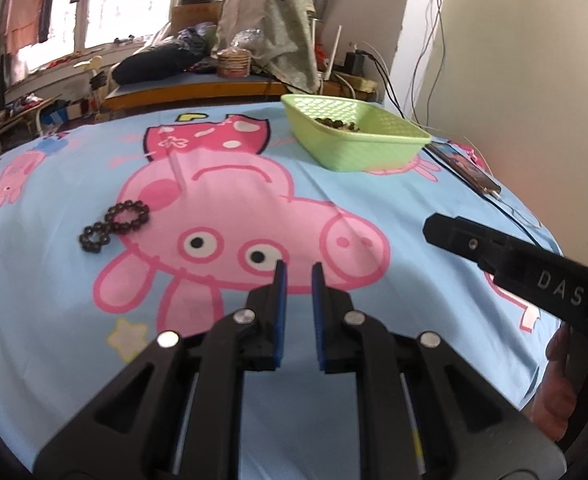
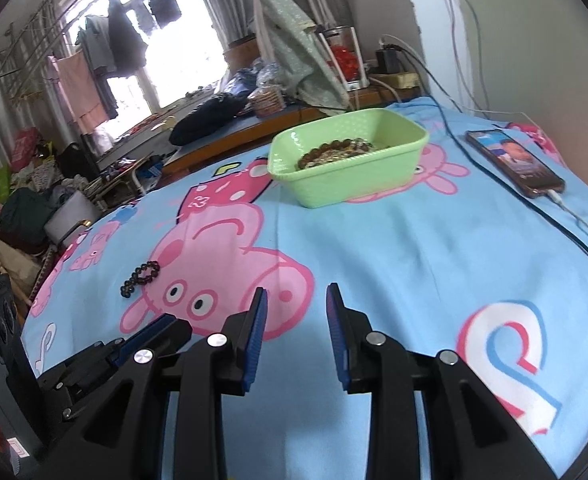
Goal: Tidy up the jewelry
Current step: 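Move both grippers back toward the black bead bracelet on the cover, then grasp the black bead bracelet with the right gripper and lift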
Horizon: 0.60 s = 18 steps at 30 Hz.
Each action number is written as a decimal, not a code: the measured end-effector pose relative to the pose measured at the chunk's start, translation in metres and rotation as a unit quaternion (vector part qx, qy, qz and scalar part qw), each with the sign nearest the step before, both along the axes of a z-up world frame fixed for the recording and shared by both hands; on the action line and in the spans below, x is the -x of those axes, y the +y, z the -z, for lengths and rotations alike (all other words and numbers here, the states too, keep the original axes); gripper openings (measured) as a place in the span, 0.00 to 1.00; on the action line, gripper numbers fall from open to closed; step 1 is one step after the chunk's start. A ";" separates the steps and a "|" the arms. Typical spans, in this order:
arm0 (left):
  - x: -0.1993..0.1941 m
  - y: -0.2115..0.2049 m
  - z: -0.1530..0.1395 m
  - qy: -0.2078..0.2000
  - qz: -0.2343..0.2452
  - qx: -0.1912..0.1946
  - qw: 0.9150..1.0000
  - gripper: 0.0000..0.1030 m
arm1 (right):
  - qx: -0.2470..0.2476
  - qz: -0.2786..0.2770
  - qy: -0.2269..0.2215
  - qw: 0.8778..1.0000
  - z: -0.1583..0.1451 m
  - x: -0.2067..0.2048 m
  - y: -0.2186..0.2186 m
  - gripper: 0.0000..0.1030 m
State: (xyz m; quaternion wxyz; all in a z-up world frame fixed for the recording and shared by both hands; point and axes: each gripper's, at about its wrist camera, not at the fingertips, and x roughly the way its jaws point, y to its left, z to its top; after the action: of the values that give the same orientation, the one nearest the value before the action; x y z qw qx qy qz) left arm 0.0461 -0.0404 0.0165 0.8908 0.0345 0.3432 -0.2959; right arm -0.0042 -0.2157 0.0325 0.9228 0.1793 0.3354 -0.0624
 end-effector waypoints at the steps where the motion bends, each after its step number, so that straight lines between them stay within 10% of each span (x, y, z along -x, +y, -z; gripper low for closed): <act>1: 0.000 0.000 0.000 -0.002 -0.002 -0.001 1.000 0.11 | 0.003 0.004 0.002 1.000 0.000 0.000 -0.001 0.04; 5: 0.003 0.002 -0.003 -0.016 -0.020 -0.006 1.000 0.39 | 0.003 0.004 0.010 1.000 0.005 -0.003 -0.003 0.11; 18: 0.016 -0.019 -0.006 -0.072 -0.050 -0.088 0.992 0.57 | -0.001 -0.011 0.002 1.000 0.020 0.007 -0.019 0.29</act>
State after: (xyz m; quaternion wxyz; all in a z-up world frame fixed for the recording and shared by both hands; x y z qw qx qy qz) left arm 0.0297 -0.0592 0.0229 0.9203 0.1169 0.3045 -0.2159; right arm -0.0113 -0.2348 0.0130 0.9227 0.1761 0.3388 -0.0527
